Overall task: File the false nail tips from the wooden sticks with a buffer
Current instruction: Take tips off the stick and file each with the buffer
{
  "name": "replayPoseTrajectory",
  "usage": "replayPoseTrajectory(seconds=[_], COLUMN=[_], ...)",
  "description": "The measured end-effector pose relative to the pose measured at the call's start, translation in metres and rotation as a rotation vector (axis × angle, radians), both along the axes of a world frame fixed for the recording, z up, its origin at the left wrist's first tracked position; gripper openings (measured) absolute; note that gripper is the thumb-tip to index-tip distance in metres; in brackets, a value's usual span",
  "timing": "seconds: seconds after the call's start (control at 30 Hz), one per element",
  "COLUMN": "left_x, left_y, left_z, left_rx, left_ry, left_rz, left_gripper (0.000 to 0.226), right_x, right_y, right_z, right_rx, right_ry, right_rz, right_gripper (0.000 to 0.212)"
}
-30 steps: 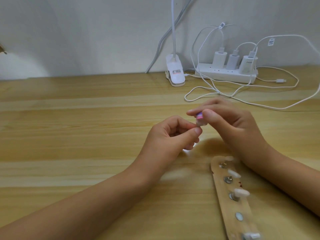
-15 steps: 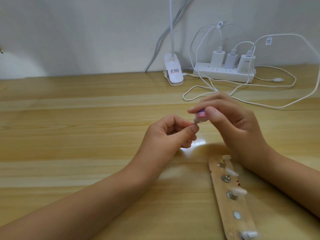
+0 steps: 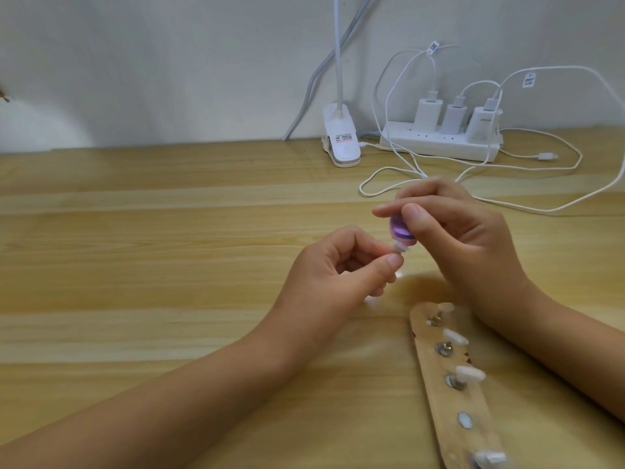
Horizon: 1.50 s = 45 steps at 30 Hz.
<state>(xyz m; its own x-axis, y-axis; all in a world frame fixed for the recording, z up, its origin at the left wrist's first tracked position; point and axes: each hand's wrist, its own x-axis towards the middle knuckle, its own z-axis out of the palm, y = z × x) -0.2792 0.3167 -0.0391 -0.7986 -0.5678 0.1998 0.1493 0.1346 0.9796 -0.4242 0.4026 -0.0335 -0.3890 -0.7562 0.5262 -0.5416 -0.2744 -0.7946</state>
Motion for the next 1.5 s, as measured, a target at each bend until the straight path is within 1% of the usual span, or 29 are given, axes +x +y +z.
replayPoseTrajectory(seconds=[0.03, 0.13, 0.2, 0.37, 0.43, 0.5, 0.53, 0.6, 0.67, 0.73, 0.83, 0.9, 1.0, 1.03, 1.13, 1.2, 1.5], left_x=[0.000, -0.002, -0.002, -0.002, -0.002, -0.003, -0.003, -0.004, -0.003, -0.003, -0.003, -0.003, -0.003, -0.003, -0.003, -0.003, -0.004], left_y=[0.000, -0.002, -0.002, -0.003, -0.004, -0.005, -0.005, -0.005, -0.005, -0.006, -0.006, -0.006, -0.006, -0.006, -0.007, -0.007, -0.006], left_z=[0.000, 0.001, 0.001, 0.000, 0.000, -0.001, -0.001, -0.001, -0.002, -0.002, -0.002, -0.002, -0.003, -0.003, -0.003, -0.004, -0.002], left_rx=[0.012, 0.076, 0.087, 0.098, 0.121, 0.138, 0.141, 0.138, 0.128, 0.119, 0.126, 0.125, 0.114, 0.116, 0.117, 0.116, 0.152], left_ry=[0.007, 0.029, 0.036, 0.058, 0.068, 0.071, 0.070, 0.066, 0.062, 0.058, 0.055, 0.050, 0.043, 0.041, 0.036, 0.037, 0.067], left_rz=[0.011, 0.034, 0.032, 0.033, 0.033, 0.034, 0.034, 0.033, 0.031, 0.031, 0.032, 0.031, 0.030, 0.032, 0.041, 0.049, 0.060], left_gripper=[0.019, 0.016, 0.014, 0.011, 0.011, 0.011, 0.012, 0.012, 0.013, 0.014, 0.017, 0.017, 0.011, 0.011, 0.013, 0.013, 0.011], right_x=[0.000, -0.002, -0.005, -0.007, -0.008, -0.009, -0.010, -0.010, -0.007, -0.006, -0.004, -0.002, -0.001, 0.000, 0.002, 0.003, 0.002], right_y=[-0.001, -0.005, -0.006, -0.005, -0.006, -0.007, -0.006, -0.005, -0.006, -0.006, -0.004, -0.003, -0.004, -0.004, -0.003, -0.004, -0.004], right_z=[0.001, 0.000, 0.000, 0.000, -0.001, -0.001, -0.002, -0.002, -0.002, -0.001, 0.000, 0.000, -0.001, 0.000, 0.001, 0.001, 0.004], right_rx=[0.032, 0.102, 0.114, 0.186, 0.154, 0.078, 0.037, -0.024, -0.017, 0.019, -0.047, -0.067, 0.006, -0.003, -0.075, -0.059, -0.009], right_ry=[-0.035, -0.206, -0.276, -0.213, -0.222, -0.319, -0.368, -0.403, -0.371, -0.321, -0.340, -0.330, -0.281, -0.286, -0.292, -0.286, -0.252], right_rz=[0.012, 0.070, 0.108, 0.182, 0.168, 0.163, 0.176, 0.224, 0.235, 0.193, 0.159, 0.172, 0.191, 0.196, 0.211, 0.208, 0.193], right_gripper=[0.019, 0.029, 0.027, 0.016, 0.012, 0.011, 0.015, 0.021, 0.015, 0.013, 0.013, 0.014, 0.020, 0.021, 0.012, 0.010, 0.019])
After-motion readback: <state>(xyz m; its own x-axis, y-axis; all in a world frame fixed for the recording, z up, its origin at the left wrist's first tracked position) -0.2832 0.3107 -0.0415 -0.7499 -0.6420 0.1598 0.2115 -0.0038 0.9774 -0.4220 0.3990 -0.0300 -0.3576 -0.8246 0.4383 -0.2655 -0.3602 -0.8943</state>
